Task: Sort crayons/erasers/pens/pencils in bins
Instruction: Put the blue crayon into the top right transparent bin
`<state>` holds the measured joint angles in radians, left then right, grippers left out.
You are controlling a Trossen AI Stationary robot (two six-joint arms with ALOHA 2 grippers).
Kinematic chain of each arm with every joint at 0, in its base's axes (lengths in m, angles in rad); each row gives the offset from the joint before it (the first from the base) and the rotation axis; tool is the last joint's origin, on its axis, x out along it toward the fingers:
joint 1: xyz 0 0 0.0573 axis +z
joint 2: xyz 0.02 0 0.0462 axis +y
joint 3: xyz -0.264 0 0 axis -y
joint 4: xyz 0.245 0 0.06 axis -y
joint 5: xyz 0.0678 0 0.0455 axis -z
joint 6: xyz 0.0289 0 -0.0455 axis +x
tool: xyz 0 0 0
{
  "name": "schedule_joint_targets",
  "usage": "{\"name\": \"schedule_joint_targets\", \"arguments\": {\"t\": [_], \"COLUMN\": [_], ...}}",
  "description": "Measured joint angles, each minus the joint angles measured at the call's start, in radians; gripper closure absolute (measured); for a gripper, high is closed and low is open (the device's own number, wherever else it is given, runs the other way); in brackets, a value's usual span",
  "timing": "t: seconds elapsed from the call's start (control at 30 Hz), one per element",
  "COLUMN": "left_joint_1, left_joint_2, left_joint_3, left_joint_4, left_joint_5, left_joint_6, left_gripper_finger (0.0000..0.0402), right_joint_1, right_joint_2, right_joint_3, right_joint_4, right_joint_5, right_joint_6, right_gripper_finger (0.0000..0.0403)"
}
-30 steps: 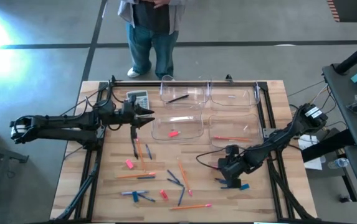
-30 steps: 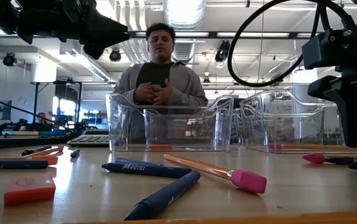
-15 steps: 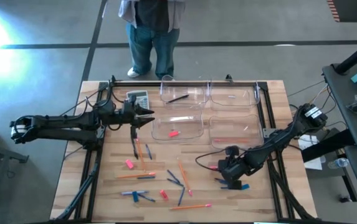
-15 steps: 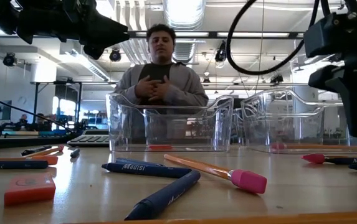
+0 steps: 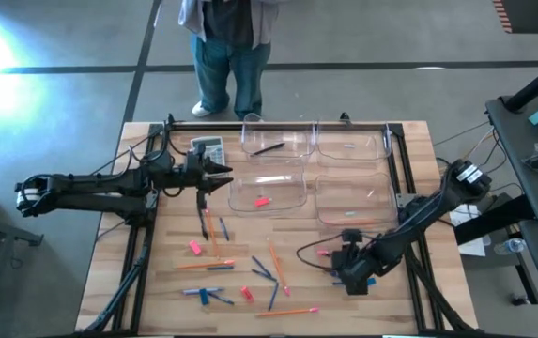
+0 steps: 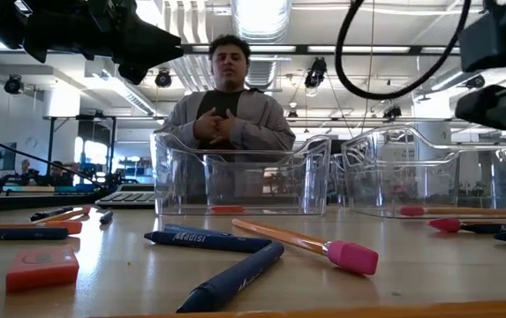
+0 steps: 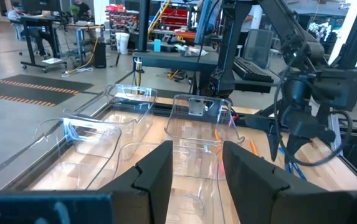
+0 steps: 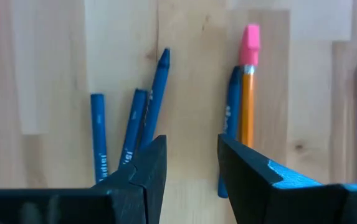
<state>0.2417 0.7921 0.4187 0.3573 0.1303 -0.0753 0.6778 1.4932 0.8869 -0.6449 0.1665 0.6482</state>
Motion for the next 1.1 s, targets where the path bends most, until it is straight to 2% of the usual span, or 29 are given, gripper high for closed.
{"name": "schedule_joint_targets", "arguments": {"t": [0.3,0.63,0.77,1.1], "left_joint_1": [0.000,0.000,0.000,0.000], "left_joint_2": [0.000,0.000,0.000,0.000], "left_joint_3": [0.000,0.000,0.000,0.000], "left_joint_4": [0.000,0.000,0.000,0.000], "left_joint_5": [-0.001,-0.002,-0.007,-0.006], "left_joint_6": [-0.022,-0.022,-0.022,-0.022], "left_gripper_finger": [0.0274,0.0274,0.0274,0.0274], "right_joint_1": [0.018,0.018,0.030,0.034], "right_joint_2": [0.081,-0.038,-0.053,0.034], "right_joint_3": [-0.002,-0.002,-0.006,-0.009], "right_joint_4": [-0.009,0.010,0.094,0.154], "right_joint_5": [0.039,0.041,0.053,0.055], "right_joint_6": [0.010,0.049,0.029,0.014], "right_gripper_finger": [0.0287,0.0307,0.0307,0.0307]}}
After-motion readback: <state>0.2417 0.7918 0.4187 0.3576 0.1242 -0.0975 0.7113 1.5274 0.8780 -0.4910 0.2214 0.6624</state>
